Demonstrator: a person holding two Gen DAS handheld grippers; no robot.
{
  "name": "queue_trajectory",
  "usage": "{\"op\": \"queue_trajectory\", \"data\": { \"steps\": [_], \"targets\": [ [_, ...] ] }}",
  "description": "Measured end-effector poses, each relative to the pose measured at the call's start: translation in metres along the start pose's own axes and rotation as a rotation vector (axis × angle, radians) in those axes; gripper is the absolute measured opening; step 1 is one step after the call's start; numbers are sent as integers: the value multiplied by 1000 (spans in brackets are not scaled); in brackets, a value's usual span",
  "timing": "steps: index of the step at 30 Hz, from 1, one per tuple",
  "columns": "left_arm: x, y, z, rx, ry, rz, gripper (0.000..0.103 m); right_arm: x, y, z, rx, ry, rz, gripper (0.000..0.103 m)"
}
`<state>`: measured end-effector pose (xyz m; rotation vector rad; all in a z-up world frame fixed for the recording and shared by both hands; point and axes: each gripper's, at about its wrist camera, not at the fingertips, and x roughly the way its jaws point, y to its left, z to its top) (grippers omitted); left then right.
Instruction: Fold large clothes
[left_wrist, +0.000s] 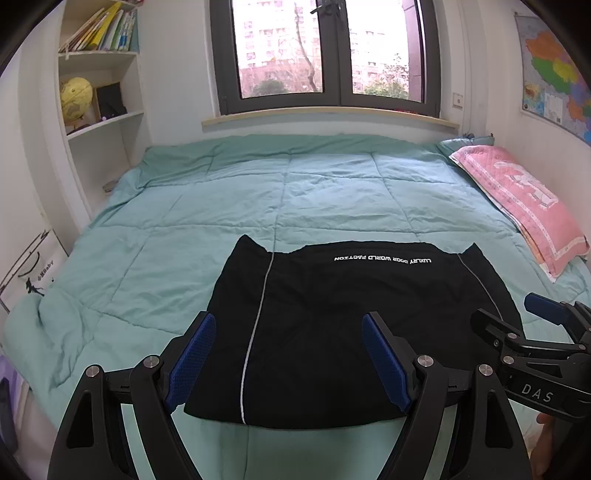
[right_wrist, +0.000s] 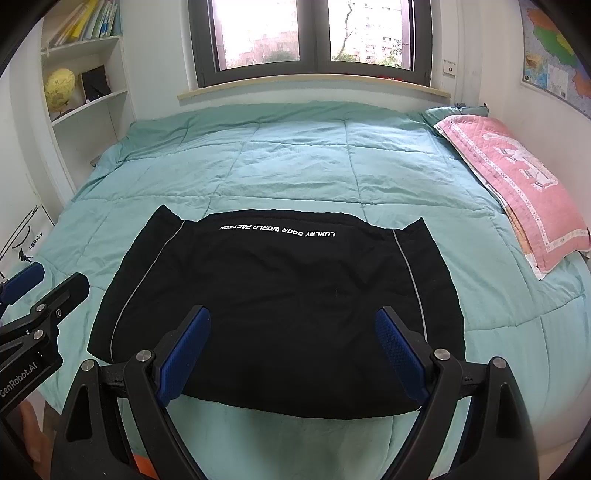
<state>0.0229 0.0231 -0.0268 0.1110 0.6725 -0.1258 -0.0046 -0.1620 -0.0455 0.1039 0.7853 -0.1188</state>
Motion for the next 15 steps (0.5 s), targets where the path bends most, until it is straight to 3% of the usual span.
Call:
{"op": "queue_trajectory", "data": {
  "steps": [7, 15],
  "targets": [
    [13, 1, 0, -7, 34, -26, 82, 7, -1, 0, 2, 15, 5, 92],
    [27, 0, 1, -7, 37, 17, 82, 14, -8, -2, 4, 31, -5, 92]
  ]
}}
